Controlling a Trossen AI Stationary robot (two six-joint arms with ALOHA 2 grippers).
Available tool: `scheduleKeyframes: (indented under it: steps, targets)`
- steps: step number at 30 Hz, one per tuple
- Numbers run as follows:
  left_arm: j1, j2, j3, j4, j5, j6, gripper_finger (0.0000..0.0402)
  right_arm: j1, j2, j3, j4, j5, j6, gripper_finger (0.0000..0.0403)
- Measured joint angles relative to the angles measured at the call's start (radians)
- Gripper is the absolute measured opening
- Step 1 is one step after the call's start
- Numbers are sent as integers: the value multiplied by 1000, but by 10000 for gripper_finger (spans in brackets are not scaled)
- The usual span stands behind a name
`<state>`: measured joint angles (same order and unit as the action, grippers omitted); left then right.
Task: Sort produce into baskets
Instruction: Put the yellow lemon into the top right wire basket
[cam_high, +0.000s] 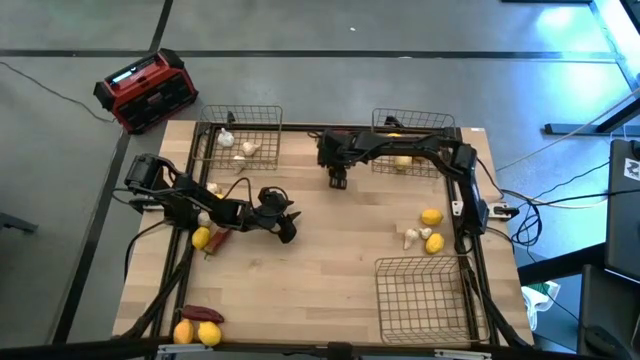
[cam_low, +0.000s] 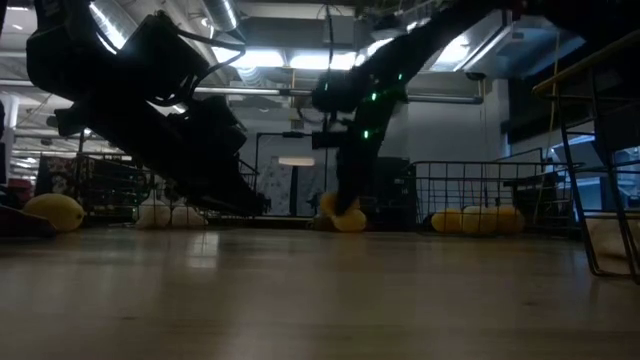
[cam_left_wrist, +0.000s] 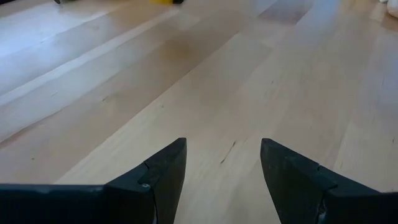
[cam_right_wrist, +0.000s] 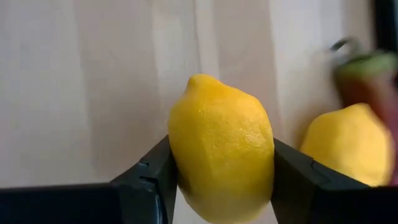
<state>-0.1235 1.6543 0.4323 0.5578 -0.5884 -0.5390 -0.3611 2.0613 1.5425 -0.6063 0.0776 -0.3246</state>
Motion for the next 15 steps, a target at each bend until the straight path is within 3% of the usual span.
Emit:
scheduleKeyframes:
  steps: [15]
  targets:
    - [-8,0,0,-1,0,-20,202,67,-297,1,-84,43,12,183]
